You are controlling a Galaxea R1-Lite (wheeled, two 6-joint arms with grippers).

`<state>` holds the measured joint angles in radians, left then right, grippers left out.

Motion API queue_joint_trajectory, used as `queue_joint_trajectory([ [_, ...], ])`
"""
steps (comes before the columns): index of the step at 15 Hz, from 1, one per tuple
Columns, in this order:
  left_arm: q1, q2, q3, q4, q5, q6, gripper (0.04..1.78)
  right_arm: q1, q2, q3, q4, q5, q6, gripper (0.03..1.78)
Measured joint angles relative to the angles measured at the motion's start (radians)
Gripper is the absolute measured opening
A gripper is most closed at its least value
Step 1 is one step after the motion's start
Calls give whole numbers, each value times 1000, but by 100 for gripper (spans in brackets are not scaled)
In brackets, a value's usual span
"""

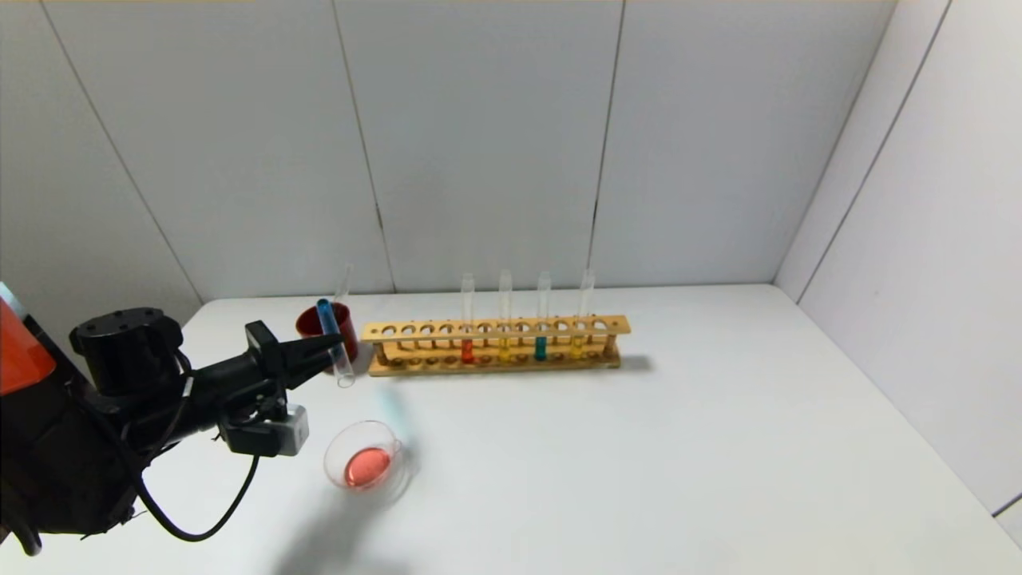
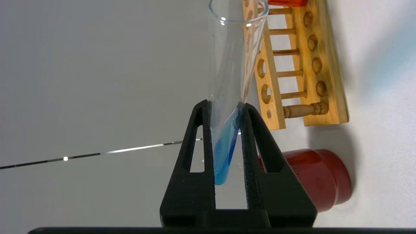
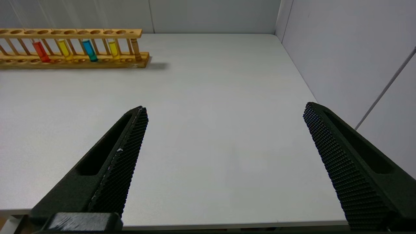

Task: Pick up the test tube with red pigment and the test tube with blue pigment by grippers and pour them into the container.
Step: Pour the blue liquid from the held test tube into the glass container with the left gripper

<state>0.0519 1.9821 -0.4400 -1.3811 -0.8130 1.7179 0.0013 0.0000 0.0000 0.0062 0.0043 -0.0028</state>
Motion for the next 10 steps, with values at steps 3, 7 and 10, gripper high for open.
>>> queue_joint_trajectory([
  [3,1,8,0,-1,-1,1,30,0,0,0,0,0,0,175],
  [7,1,20,-4,-4,-26,5,30,0,0,0,0,0,0,175],
  [10,4,29,-4,-23,-33,6,30,0,0,0,0,0,0,175],
])
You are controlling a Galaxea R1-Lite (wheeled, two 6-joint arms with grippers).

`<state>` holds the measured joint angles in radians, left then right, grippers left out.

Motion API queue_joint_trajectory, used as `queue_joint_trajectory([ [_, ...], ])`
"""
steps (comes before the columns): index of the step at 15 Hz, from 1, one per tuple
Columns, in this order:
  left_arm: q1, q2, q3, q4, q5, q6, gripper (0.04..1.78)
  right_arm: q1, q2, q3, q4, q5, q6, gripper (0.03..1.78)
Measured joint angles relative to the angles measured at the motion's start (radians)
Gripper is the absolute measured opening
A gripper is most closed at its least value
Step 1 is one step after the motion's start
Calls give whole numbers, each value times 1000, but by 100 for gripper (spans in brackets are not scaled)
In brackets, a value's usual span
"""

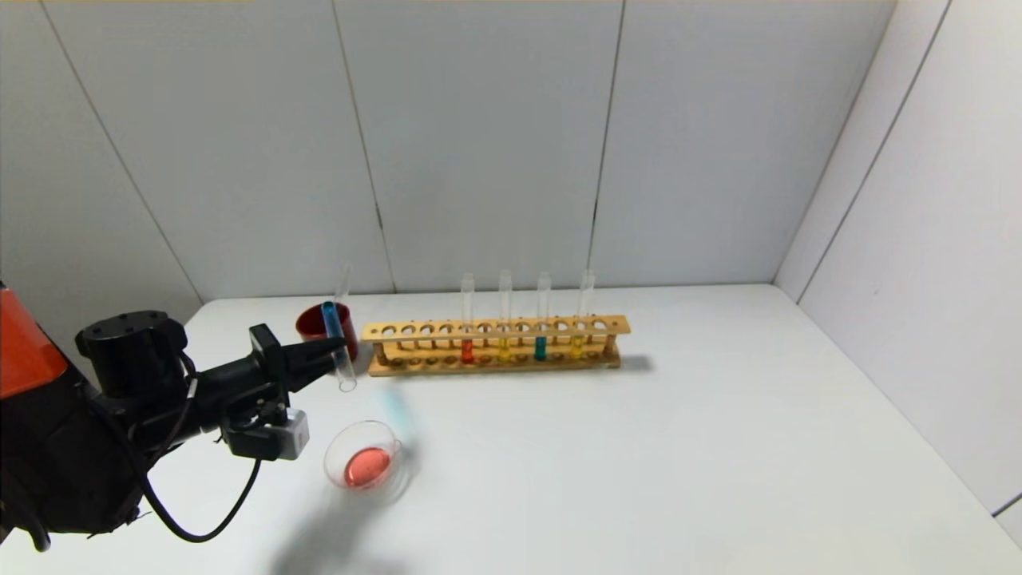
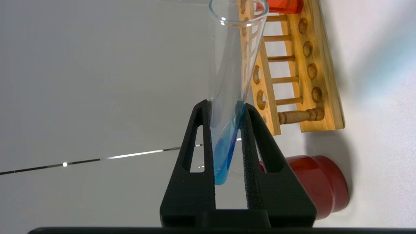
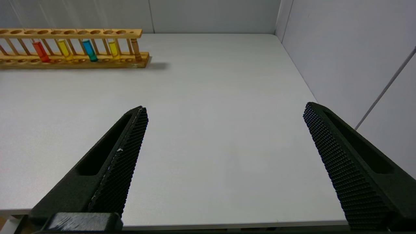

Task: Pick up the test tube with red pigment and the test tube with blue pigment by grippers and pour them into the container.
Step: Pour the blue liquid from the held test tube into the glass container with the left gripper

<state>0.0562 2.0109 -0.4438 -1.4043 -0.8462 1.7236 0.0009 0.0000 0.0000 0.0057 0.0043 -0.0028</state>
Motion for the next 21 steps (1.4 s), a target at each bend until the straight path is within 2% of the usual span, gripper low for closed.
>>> queue_joint_trajectory([
  [11,40,3,3,-10,-102,16,30,0,0,0,0,0,0,175],
  [17,43,37,9,-113,-144,13,30,1,0,0,0,0,0,175],
  [21,60,58,16,-117,-149,12,30,0,0,0,0,0,0,175],
])
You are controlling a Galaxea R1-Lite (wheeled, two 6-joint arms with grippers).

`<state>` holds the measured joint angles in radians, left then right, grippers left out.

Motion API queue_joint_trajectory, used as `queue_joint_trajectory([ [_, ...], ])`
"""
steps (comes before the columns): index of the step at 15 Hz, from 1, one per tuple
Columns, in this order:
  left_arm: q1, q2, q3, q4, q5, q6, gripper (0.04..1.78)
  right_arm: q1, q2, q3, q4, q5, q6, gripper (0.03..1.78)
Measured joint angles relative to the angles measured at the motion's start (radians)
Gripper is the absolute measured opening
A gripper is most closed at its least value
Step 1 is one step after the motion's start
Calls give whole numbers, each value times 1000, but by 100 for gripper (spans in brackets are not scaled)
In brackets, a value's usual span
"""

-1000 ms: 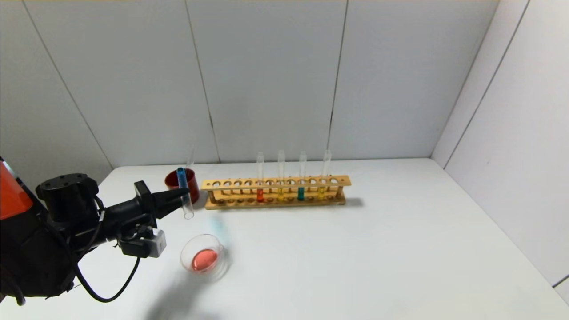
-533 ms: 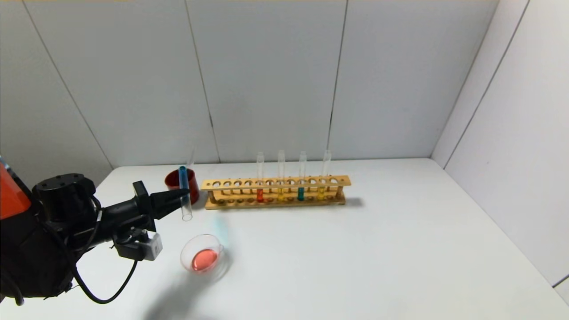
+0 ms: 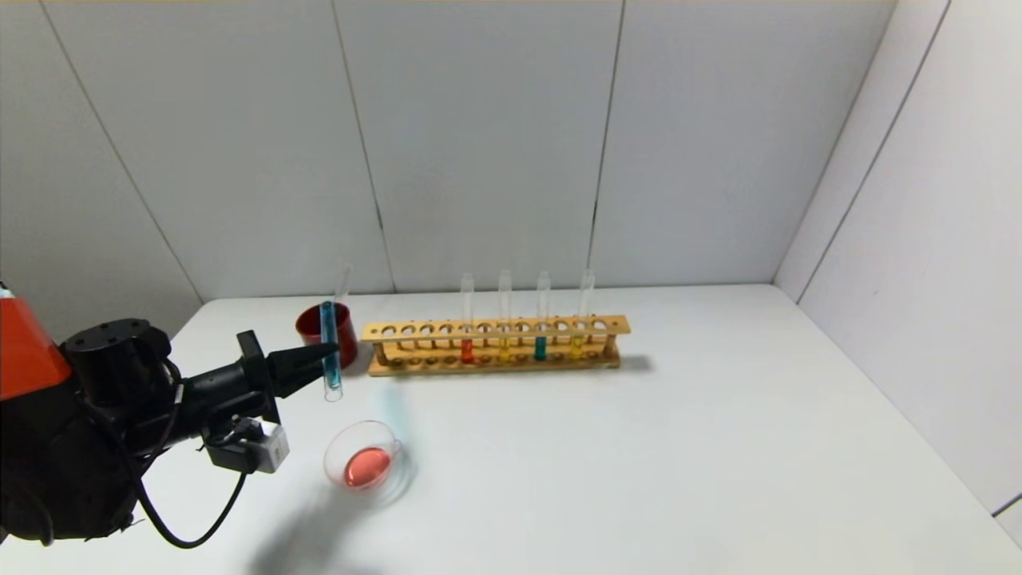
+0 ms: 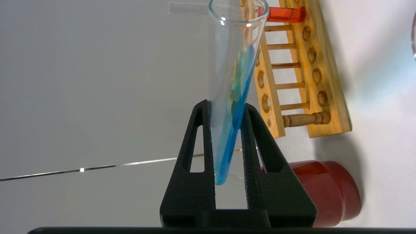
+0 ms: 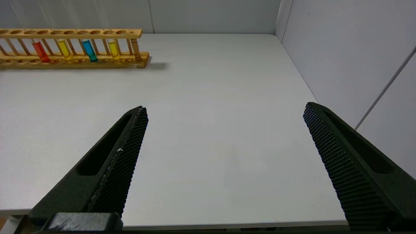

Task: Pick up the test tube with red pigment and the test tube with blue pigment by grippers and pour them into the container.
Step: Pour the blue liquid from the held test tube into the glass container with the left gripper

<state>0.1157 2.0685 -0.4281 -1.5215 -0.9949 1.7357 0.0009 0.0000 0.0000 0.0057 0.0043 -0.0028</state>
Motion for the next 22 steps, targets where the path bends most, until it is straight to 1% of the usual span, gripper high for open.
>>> queue_joint_trajectory([
  [22,13,44,-26,0,-5,0,30,0,0,0,0,0,0,175],
])
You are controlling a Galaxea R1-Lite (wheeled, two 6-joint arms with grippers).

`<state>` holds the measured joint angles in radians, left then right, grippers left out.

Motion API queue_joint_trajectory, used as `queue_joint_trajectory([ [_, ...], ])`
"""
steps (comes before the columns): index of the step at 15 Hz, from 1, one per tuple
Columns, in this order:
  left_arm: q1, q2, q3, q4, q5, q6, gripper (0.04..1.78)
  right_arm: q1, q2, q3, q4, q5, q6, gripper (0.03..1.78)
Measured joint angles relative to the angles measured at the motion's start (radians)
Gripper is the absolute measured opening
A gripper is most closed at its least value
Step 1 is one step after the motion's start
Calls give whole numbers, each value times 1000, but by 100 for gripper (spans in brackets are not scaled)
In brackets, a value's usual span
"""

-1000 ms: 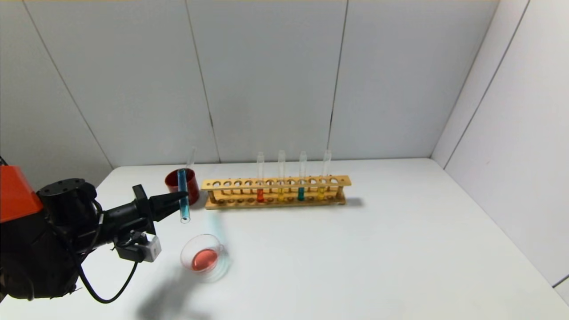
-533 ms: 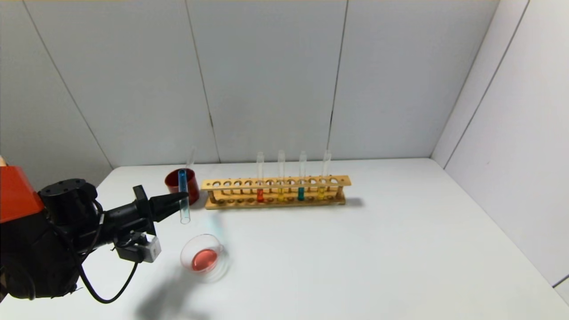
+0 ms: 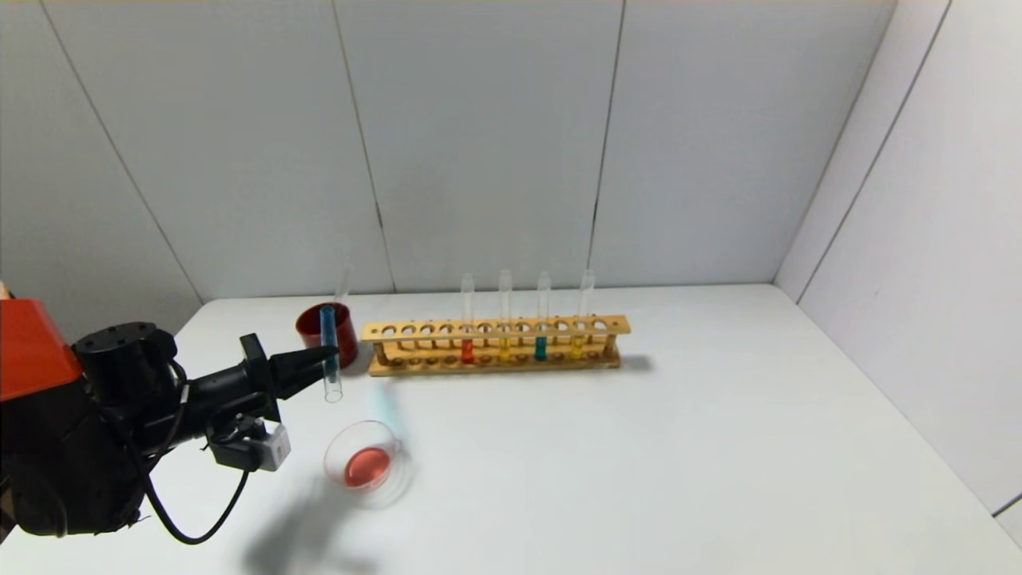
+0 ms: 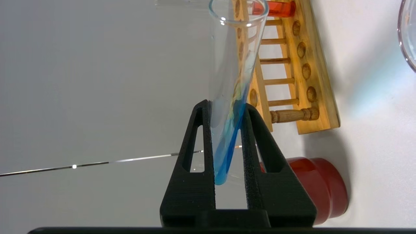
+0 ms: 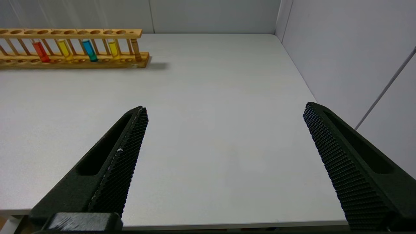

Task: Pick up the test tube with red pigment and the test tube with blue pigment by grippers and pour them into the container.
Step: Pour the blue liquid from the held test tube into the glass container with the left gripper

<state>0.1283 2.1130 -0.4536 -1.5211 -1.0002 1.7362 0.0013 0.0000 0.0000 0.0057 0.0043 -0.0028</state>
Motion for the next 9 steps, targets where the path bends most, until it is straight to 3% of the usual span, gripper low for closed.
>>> queue_joint_trajectory([
  [9,8,4,-28,0,-5,0,30,0,0,0,0,0,0,175],
])
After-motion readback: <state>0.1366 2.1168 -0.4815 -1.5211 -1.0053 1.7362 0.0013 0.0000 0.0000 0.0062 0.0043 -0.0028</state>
